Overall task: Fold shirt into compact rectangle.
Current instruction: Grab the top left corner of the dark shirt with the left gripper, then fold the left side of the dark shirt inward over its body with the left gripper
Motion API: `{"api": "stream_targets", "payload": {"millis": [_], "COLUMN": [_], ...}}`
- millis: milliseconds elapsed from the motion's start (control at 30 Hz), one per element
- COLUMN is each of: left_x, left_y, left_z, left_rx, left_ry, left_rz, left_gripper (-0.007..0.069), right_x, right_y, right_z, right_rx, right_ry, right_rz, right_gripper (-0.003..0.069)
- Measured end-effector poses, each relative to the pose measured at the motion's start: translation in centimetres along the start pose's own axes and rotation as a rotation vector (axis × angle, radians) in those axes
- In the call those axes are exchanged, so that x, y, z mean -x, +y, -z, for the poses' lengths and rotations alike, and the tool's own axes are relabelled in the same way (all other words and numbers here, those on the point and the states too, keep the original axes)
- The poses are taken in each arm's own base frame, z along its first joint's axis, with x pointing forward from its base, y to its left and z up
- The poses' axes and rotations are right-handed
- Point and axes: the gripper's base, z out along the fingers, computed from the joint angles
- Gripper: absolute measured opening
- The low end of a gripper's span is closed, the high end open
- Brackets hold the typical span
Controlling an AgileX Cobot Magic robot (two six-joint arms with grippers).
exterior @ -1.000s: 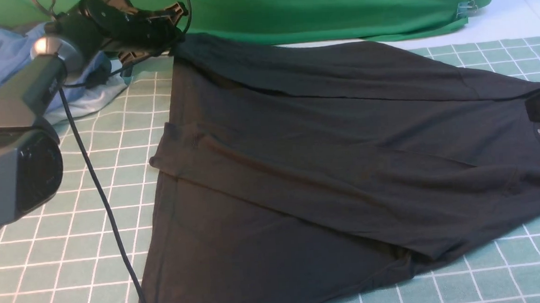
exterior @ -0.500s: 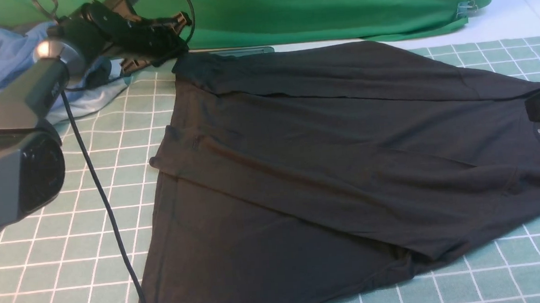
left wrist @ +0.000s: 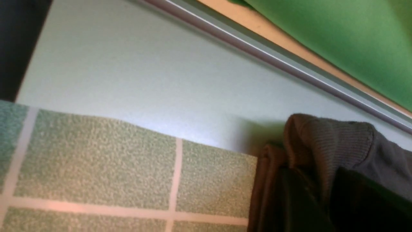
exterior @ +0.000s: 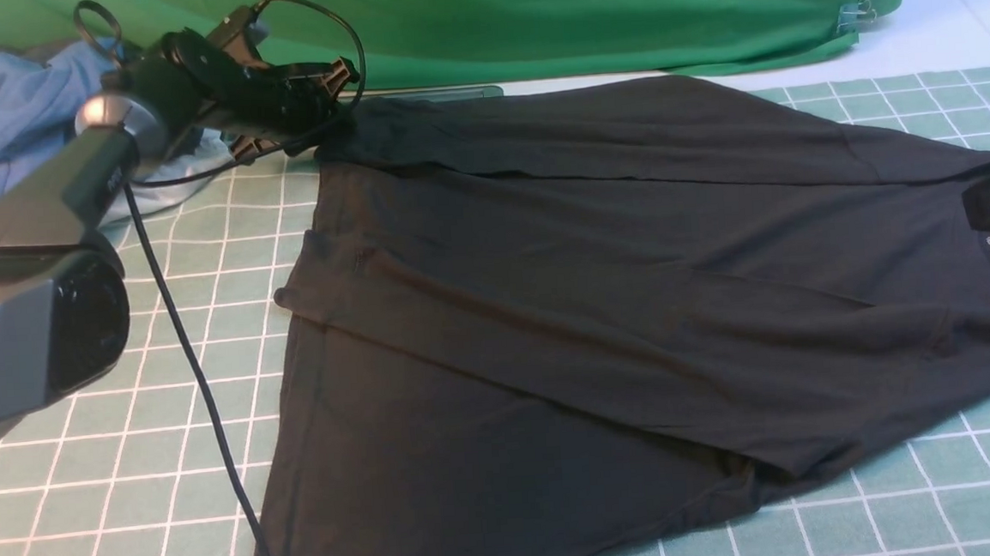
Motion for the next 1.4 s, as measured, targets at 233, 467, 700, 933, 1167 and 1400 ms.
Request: {"api": "stream_targets", "payload": {"millis": [233,467,700,933,1167,1400], "left_x": [1.3,4.6,7.0,7.7,8.1,2.5], "left_y": [-0.4,-1.9,-6.0,-9.7,-11.5,-8.9], "left_z": [1.7,6.5,13.0,19.3,25.6,27.2], "left_rx": [-0.030,-0.154,-0.307,-0.380,-0.284,-0.083], "left_ry": [-0.004,-0.009,0.077,0.165,0.105,0.279], "left_rz": [0.025,0.148,0.212,0.144,0.136,0.177], "left_gripper": [0.0014,0.0015,0.0015,0.0015,0.0015,0.0015], "right_x": [0.0,0.0,0.0,0.0,-0.3,-0.4], "right_y": [0.0,0.0,0.0,0.0,0.0,0.0], "right_z": [0.0,0.0,0.0,0.0,-0.3,-0.3], "right_rx": [0.001,0.001,0.000,0.001,0.007,0.010], "right_ry": [0.003,0.003,0.002,0.004,0.043,0.053], "right_rz": [0.000,0.000,0.000,-0.001,-0.032,-0.033], "right_gripper": [0.0217,0.0218,0.0225,0.0232,0.0235,0.0235]}}
